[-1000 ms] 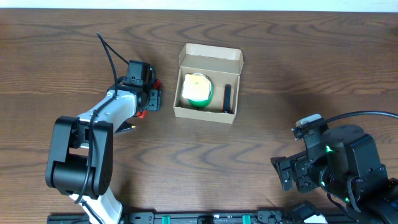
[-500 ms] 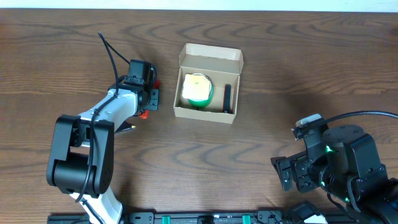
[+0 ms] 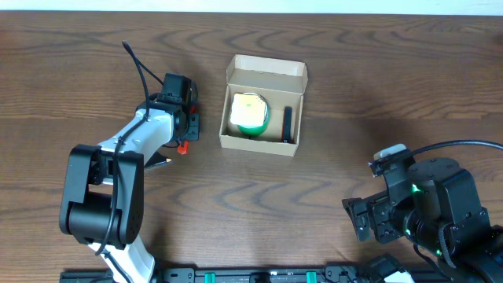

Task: Pack container
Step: 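Carry the red box cutter into the box and release it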

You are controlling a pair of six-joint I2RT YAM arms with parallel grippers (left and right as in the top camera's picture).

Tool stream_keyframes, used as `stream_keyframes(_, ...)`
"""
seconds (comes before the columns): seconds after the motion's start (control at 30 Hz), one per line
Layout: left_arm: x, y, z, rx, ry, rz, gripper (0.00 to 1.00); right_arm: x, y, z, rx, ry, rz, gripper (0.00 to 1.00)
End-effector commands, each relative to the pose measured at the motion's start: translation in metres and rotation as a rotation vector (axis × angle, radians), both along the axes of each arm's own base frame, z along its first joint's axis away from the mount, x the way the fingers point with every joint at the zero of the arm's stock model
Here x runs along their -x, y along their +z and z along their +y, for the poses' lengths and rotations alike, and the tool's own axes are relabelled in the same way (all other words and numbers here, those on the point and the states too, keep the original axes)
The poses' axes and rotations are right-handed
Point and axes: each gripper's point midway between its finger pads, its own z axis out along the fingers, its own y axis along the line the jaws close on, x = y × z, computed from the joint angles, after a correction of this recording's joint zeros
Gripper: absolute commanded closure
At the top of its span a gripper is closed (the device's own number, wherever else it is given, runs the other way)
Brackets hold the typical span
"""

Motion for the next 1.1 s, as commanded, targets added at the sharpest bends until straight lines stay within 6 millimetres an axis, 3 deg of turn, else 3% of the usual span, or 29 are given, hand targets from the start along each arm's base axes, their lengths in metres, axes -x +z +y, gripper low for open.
stream_keyframes(0.0, 0.002, 0.0, 0.004, -0.019, 0.019, 0.031, 0.94, -0.001, 0.0, -0.003, 0.014, -0.001, -0.006, 0.01)
stream_keyframes(0.2, -0.008, 0.049, 0.002, -0.009, 0.018, -0.025, 0.94, -0.001, 0.0, -0.003, 0.014, -0.001, -0.006, 0.01)
stream_keyframes(0.3, -0.011, 0.084, 0.0, 0.009, -0.004, -0.087, 0.94, -0.001, 0.0, -0.003, 0.014, -0.001, -0.006, 0.01)
stream_keyframes(0.47, 0.004, 0.14, -0.057, 0.199, -0.461, -0.213, 0.94, -0.001, 0.0, -0.003, 0.014, -0.001, -0.006, 0.01)
stream_keyframes(0.67, 0.024, 0.188, -0.095, 0.202, -0.855, -0.394, 0.94, -0.001, 0.0, -0.003, 0.014, -0.001, -0.006, 0.01)
stream_keyframes(0.83, 0.048, 0.204, -0.133, 0.191, -1.171, -0.496, 0.94, -0.001, 0.0, -0.003, 0.014, -0.001, -0.006, 0.01)
stream_keyframes(1.07, 0.065, 0.196, -0.172, 0.08, -1.468, -0.55, 0.94, -0.001, 0.0, -0.003, 0.014, -0.001, -0.006, 0.01)
